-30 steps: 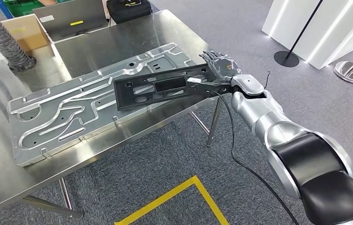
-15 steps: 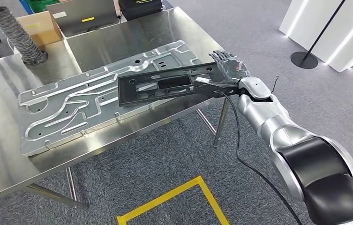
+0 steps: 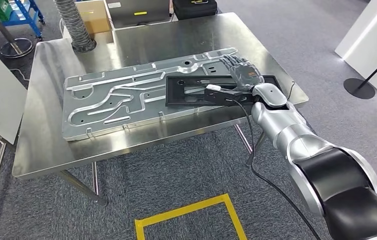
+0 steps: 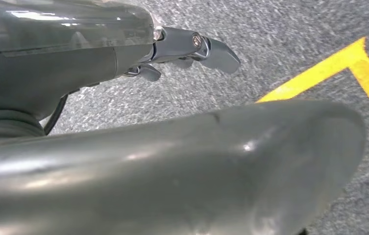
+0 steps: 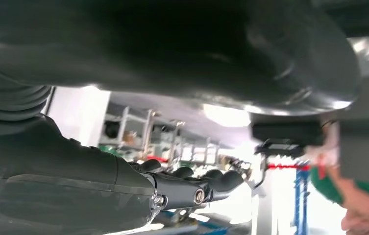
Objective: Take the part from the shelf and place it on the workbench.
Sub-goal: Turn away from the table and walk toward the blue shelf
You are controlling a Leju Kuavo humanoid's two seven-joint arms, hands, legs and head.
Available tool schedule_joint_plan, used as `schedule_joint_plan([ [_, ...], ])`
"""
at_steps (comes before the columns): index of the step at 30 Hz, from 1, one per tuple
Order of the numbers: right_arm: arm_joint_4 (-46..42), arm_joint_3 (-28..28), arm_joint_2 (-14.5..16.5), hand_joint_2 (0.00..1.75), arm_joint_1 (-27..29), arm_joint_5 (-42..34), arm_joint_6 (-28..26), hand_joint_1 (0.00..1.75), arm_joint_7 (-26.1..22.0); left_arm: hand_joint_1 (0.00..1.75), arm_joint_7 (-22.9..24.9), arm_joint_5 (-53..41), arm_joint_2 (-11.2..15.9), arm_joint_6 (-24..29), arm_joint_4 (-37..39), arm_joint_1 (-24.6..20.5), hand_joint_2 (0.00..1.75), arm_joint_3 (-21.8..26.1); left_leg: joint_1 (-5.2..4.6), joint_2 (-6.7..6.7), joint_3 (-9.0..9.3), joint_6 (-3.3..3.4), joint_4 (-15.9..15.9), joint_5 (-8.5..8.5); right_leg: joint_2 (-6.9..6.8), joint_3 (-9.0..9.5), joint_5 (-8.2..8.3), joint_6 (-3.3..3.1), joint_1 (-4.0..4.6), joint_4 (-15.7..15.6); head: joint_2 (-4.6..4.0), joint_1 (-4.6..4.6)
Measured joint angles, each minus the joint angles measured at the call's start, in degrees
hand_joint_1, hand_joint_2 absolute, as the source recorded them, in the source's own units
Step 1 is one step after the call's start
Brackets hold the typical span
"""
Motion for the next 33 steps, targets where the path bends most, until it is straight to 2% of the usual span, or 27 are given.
schedule_joint_plan([
  [1, 0.0, 0.0, 0.2, 0.0, 0.3, 0.0, 0.1, 0.0, 0.1, 0.0, 0.0, 0.0, 0.0, 0.0, 0.0, 0.1, 0.0, 0.0, 0.01, -0.74, -0.1, -0.07, 0.1, 0.06, 0.07, 0.21, 0.94, 0.01, -0.07, -0.6, 0.0, 0.0],
  [2, 0.0, 0.0, 0.3, 0.0, 0.4, 0.0, 0.2, 0.0, 0.1, 0.0, 0.0, 0.0, 0.0, 0.0, 0.0, 0.1, 0.0, 0.0, 0.02, -1.57, -0.16, -0.17, 0.3, 0.07, 0.45, 1.63, 2.83, -0.01, -0.21, -3.5, 0.0, 0.0],
  [3, 0.0, -0.1, 0.4, 0.0, 0.4, 0.0, 0.2, 0.0, 0.2, 0.0, 0.0, 0.0, 0.0, 0.0, 0.0, 0.1, 0.0, 0.0, 0.07, -2.37, -0.23, -0.31, 0.4, 0.03, 1.8, 3.8, 4.96, -0.02, -0.45, -7.9, 0.0, 0.0],
  [4, 0.0, -0.2, 0.5, 0.0, 0.4, 0.0, 0.2, 0.0, 0.4, 0.0, 0.0, 0.0, 0.0, 0.0, 0.0, 0.1, 0.0, 0.0, 0.04, -3.18, -0.36, -0.57, 0.7, -0.02, 3.82, 5.72, 6.58, -0.11, -0.54, -11.7, 0.0, 0.0],
  [5, 0.1, -0.3, 0.6, 0.0, 0.4, 0.0, 0.2, 0.0, 0.6, 0.0, 0.1, -0.1, 0.0, 0.0, 0.0, 0.0, 0.0, 0.0, 0.08, -3.94, -0.52, -0.88, 0.9, -0.05, 5.51, 7.08, 7.66, -0.39, -0.61, -14.6, 0.0, -0.01],
  [6, 0.1, -0.4, 0.7, 0.0, 0.4, 0.1, 0.1, 0.0, 0.8, 0.0, 0.1, -0.1, 0.0, 0.0, 0.0, -0.1, 0.0, 0.0, 0.14, -4.62, -0.71, -1.19, 1.0, -0.02, 6.7, 7.67, 8.02, -0.75, -0.52, -16.0, 0.0, -0.01],
  [7, 0.2, -0.6, 0.9, 0.0, 0.5, 0.1, 0.0, 0.0, 0.9, 0.0, 0.2, -0.2, 0.0, 0.0, 0.0, -0.1, 0.0, 0.0, 0.21, -5.33, -0.89, -1.54, 1.0, 0.09, 6.68, 7.67, 7.99, -1.21, -0.33, -16.1, 0.0, -0.01],
  [8, 0.2, -0.7, 1.0, 0.0, 0.6, 0.1, -0.1, 0.0, 1.0, 0.0, 0.3, -0.3, 0.0, 0.0, 0.0, -0.1, 0.0, 0.0, 0.27, -5.96, -1.04, -1.8, 1.0, 0.17, 5.78, 7.69, 8.05, -1.69, -0.4, -16.3, 0.0, -0.01],
  [10, 0.2, -0.8, 0.7, 0.0, 0.8, 0.2, -0.4, 0.0, 1.1, 0.0, 0.3, -0.4, 0.0, -0.1, 0.0, 0.0, 0.0, 0.0, 0.08, -4.76, -2.21, -2.42, 2.7, -0.51, 4.15, 8.05, 8.1, -2.45, -0.62, -16.6, 0.0, -0.01],
  [12, 0.2, -0.9, 0.2, 0.0, 0.8, 0.3, -0.6, 0.0, 1.1, 0.0, 0.4, -0.5, 0.0, -0.1, 0.0, 0.1, 0.0, 0.0, 0.14, -2.21, -5.03, -2.89, 8.4, -3.39, 2.6, 8.39, 8.09, -2.97, -0.78, -16.9, 0.0, -0.02],
  [14, 0.2, -1.0, -0.1, 0.0, 0.9, 0.5, -0.6, 0.0, 1.1, 0.0, 0.4, -0.5, 0.0, -0.1, 0.0, 0.1, 0.0, 0.0, 0.66, -1.54, -8.49, -3.19, 15.9, -6.66, 1.1, 8.43, 7.99, -3.14, -0.77, -16.9, 0.0, -0.02],
  [15, 0.2, -1.1, -0.2, 0.0, 1.0, 0.6, -0.6, 0.0, 1.1, 0.0, 0.4, -0.6, 0.0, -0.1, 0.0, 0.1, 0.0, 0.0, 0.89, -1.49, -9.53, -3.32, 18.2, -7.22, 0.39, 8.44, 7.93, -3.14, -0.77, -16.9, 0.0, -0.02],
  [16, 0.2, -1.2, -0.3, 0.0, 1.2, 0.7, -0.7, 0.0, 1.1, 0.0, 0.4, -0.6, 0.1, 0.0, 0.0, 0.2, 0.0, 0.0, 1.04, -1.39, -9.5, -3.4, 18.3, -6.66, -0.1, 8.49, 7.86, -3.09, -0.78, -16.8, 0.0, -0.02],
  [17, 0.2, -1.3, -0.3, 0.0, 1.4, 0.8, -0.7, 0.0, 1.2, 0.0, 0.4, -0.7, 0.1, -0.1, 0.0, 0.2, 0.0, 0.0, 1.13, -1.17, -8.3, -3.37, 16.2, -5.13, -0.49, 8.58, 7.77, -2.99, -0.79, -16.8, 0.0, -0.02],
  [18, 0.2, -1.4, -0.3, 0.0, 1.5, 0.9, -0.8, 0.0, 1.2, 0.0, 0.4, -0.7, 0.1, -0.1, 0.0, 0.2, 0.0, 0.0, 1.13, -0.65, -6.19, -3.19, 12.3, -3.04, -0.82, 8.73, 7.67, -2.85, -0.79, -16.8, 0.0, -0.02],
  [19, 0.1, -1.5, -0.3, 0.0, 1.6, 1.0, -1.0, 0.0, 1.3, 0.0, 0.4, -0.7, 0.1, -0.1, 0.0, 0.1, 0.0, 0.0, 0.94, 0.46, -3.73, -2.9, 8.0, -1.34, -1.09, 8.83, 7.56, -2.66, -0.67, -16.8, 0.0, -0.02],
  [20, 0.1, -1.7, -0.3, 0.0, 1.7, 1.1, -1.3, 0.0, 1.4, 0.0, 0.4, -0.7, 0.1, -0.2, 0.0, 0.0, 0.0, 0.0, 0.7, 1.5, -1.71, -2.58, 4.4, -0.4, -1.4, 8.81, 7.5, -2.43, -0.47, -16.7, 0.0, -0.02],
  [21, 0.1, -2.0, -0.3, 0.0, 1.8, 1.1, -1.5, 0.0, 1.4, 0.0, 0.4, -0.7, 0.1, -0.3, 0.0, -0.1, 0.0, 0.0, 0.46, 2.39, -0.49, -2.3, 2.1, -0.11, -1.68, 8.73, 7.51, -2.15, -0.25, -16.7, 0.0, -0.02],
  [22, 0.0, -2.3, -0.3, 0.0, 2.0, 1.0, -1.6, 0.0, 1.3, 0.0, 0.4, -0.7, 0.1, -0.4, 0.0, -0.1, 0.0, 0.0, 0.25, 2.89, -0.03, -2.13, 1.2, -0.37, -1.94, 8.63, 7.57, -1.87, -0.05, -16.8, 0.0, -0.02],
  [24, -0.1, -2.8, -0.3, 0.0, 2.6, 1.1, -1.4, 0.0, 0.9, 0.0, 0.4, -0.5, 0.1, -0.6, 0.0, -0.1, 0.0, 0.0, 0.37, 2.64, -0.01, -1.72, 0.7, -0.36, -2.21, 8.73, 7.55, -1.23, -0.02, -16.7, 0.0, -0.01],
  [26, -0.4, -3.3, -0.2, 0.0, 3.0, 1.3, -0.9, 0.0, 0.7, 0.0, 0.4, -0.2, 0.2, -0.9, 0.0, -0.1, 0.0, 0.0, 0.6, 2.67, 0.15, -1.09, 0.1, 0.05, -1.36, 7.94, 5.69, -0.52, -0.22, -14.6, 0.0, -0.01],
  [27, -0.4, -3.6, -0.1, 0.0, 3.1, 1.4, -0.7, 0.0, 0.8, 0.0, 0.4, -0.1, 0.2, -1.1, 0.0, -0.1, 0.0, 0.0, 0.65, 2.77, 0.12, -0.8, -0.1, 0.27, -0.74, 6.58, 3.79, -0.16, -0.31, -11.7, 0.0, 0.0],
  [29, -0.4, -4.3, 0.6, 0.0, 3.7, 1.6, -0.6, 0.0, 0.9, 0.0, 0.4, 0.2, 0.2, -1.3, 0.0, 0.0, 0.0, 0.0, 0.49, 2.79, -0.24, -0.51, -0.1, 0.47, -0.07, 2.59, -0.22, 0.35, -0.33, -3.9, 0.0, 0.0],
  [30, -0.3, -4.7, 1.0, 0.0, 4.2, 1.7, -0.6, 0.0, 0.9, 0.0, 0.4, 0.3, 0.2, -1.3, 0.0, 0.1, 0.0, 0.0, 0.43, 2.76, -0.42, -0.45, -0.1, 0.53, -0.01, 1.11, -1.13, 0.5, -0.33, -1.1, 0.0, 0.0],
  [31, -0.3, -5.1, 1.4, 0.0, 4.7, 1.6, -0.6, 0.0, 0.9, 0.0, 0.4, 0.3, 0.2, -1.4, 0.0, 0.2, 0.0, 0.0, 0.39, 2.72, -0.57, -0.44, 0.0, 0.56, 0.02, 0.66, -0.85, 0.57, -0.35, -0.4, 0.0, 0.0],
  [32, -0.3, -5.5, 1.7, 0.0, 5.1, 1.5, -0.7, 0.0, 0.9, 0.0, 0.4, 0.4, 0.2, -1.4, 0.0, 0.3, 0.0, 0.0, 0.38, 2.67, -0.68, -0.46, 0.1, 0.58, 0.06, 1.44, 0.48, 0.59, -0.38, -2.0, 0.0, 0.0],
  [33, -0.3, -5.8, 2.0, 0.0, 5.3, 1.4, -0.7, 0.0, 0.9, 0.0, 0.4, 0.4, 0.2, -1.4, 0.0, 0.3, 0.0, 0.0, 0.39, 2.58, -0.76, -0.54, 0.2, 0.57, 0.29, 3.3, 2.5, 0.57, -0.44, -5.7, 0.0, 0.0],
])
